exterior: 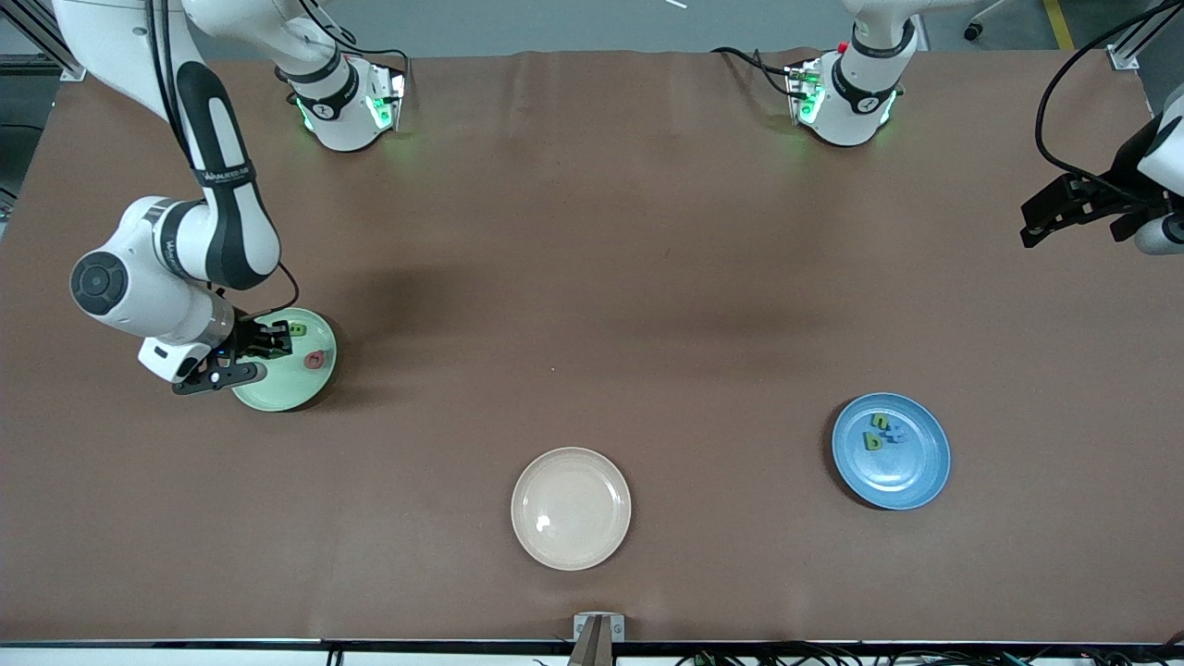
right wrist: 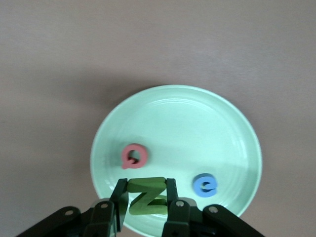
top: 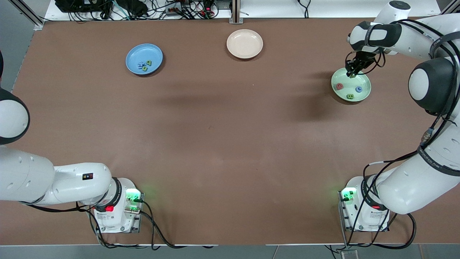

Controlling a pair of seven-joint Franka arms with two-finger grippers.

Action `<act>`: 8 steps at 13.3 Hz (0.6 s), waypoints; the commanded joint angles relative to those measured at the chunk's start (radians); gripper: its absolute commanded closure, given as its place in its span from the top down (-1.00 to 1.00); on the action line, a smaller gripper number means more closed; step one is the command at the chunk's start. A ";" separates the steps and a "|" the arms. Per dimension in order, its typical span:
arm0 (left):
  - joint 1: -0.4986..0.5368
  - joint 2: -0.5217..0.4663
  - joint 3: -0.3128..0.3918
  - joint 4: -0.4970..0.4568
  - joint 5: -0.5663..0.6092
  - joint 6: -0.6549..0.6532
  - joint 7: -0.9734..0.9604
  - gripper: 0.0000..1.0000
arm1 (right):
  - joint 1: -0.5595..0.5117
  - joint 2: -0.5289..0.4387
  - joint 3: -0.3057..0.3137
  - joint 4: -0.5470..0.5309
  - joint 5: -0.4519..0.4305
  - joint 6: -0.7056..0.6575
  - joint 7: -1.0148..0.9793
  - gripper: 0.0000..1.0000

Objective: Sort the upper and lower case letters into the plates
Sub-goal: 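Carry the Z to the green plate and open the right gripper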

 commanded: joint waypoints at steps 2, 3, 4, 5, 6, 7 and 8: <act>0.007 -0.017 0.003 -0.008 -0.015 -0.022 0.029 1.00 | -0.026 0.088 0.015 0.029 0.015 0.056 -0.052 -0.72; 0.006 -0.012 0.003 -0.010 -0.013 -0.019 0.029 1.00 | -0.031 0.103 0.018 0.034 0.015 0.067 -0.052 -0.72; 0.003 -0.007 0.000 -0.008 -0.013 -0.010 0.025 1.00 | -0.032 0.119 0.021 0.045 0.015 0.074 -0.052 -0.72; -0.001 -0.004 -0.004 -0.007 -0.013 0.002 0.016 1.00 | -0.037 0.137 0.023 0.054 0.016 0.075 -0.052 -0.71; -0.001 -0.004 -0.004 -0.008 -0.013 0.005 0.016 1.00 | -0.048 0.162 0.035 0.072 0.018 0.076 -0.052 -0.71; -0.001 -0.004 -0.004 -0.008 -0.013 0.007 0.017 1.00 | -0.074 0.176 0.064 0.085 0.033 0.076 -0.052 -0.70; -0.002 -0.006 -0.006 -0.010 -0.013 0.005 0.017 1.00 | -0.101 0.182 0.099 0.089 0.063 0.076 -0.057 -0.69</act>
